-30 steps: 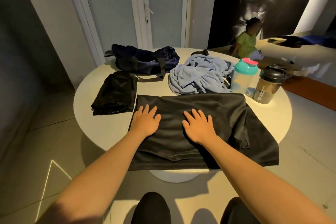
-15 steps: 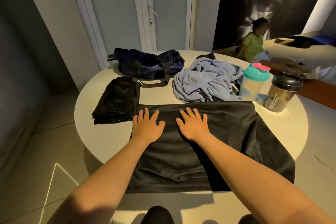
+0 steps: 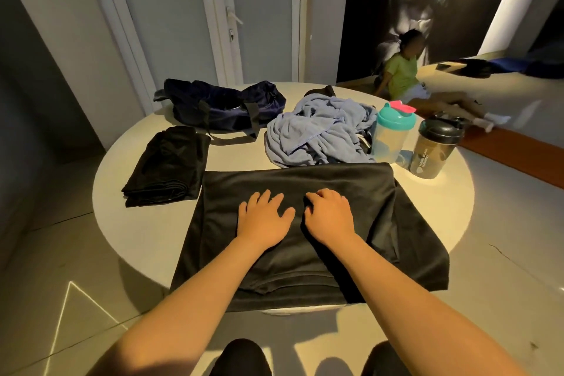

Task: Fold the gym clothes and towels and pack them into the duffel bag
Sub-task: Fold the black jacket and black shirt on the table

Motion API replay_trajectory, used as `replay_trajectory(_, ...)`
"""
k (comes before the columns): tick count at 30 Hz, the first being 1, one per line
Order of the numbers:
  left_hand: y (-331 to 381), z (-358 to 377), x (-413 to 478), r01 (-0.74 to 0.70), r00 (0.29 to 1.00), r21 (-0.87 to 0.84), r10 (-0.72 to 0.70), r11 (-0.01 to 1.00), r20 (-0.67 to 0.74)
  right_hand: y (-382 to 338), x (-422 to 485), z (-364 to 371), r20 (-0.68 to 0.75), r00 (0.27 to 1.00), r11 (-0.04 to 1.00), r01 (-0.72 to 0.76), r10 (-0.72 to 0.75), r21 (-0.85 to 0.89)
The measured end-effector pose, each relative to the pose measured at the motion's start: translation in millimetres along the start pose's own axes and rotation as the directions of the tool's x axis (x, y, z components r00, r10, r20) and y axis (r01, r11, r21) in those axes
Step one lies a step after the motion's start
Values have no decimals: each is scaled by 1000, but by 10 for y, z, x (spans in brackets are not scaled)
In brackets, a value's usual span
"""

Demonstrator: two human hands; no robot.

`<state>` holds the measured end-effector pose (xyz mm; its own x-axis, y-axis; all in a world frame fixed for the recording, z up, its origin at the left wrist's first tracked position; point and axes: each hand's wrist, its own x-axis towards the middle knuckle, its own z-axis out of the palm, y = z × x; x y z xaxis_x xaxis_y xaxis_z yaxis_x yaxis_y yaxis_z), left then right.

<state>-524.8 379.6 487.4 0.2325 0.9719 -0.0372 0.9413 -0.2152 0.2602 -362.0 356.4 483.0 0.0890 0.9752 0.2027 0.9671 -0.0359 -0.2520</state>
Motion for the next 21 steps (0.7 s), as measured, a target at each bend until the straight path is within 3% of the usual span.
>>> replay_trajectory(8,92,36,-168,73,995,156,-62,985,-73,779,-394,-322,185,941,959,-275,283,-68)
replay_trajectory(10,364,44,-194,-26,989,175,51,984,-140,800,-450,-322,211,941,963,-270,265,-4)
replay_trajectory(12,745,119,-238,-297,934,84,308,951,-184,771,-434,-264,185,968,976,-190,167,110)
replay_trajectory(14,1047,245,-275,-462,879,-47,451,885,-156,804,-407,-261,109,990,956,-120,94,267)
replay_trajectory(16,1142,339,-304,-447,895,-109,442,888,-67,955,-417,-311,17,991,931,-127,129,343)
replay_trajectory(19,1008,425,-320,-426,905,15,426,905,3,1273,-507,-427,-62,969,957,-223,238,185)
replay_trajectory(21,969,433,-311,-423,906,30,423,906,3,1398,-529,-469,-44,962,948,-256,268,191)
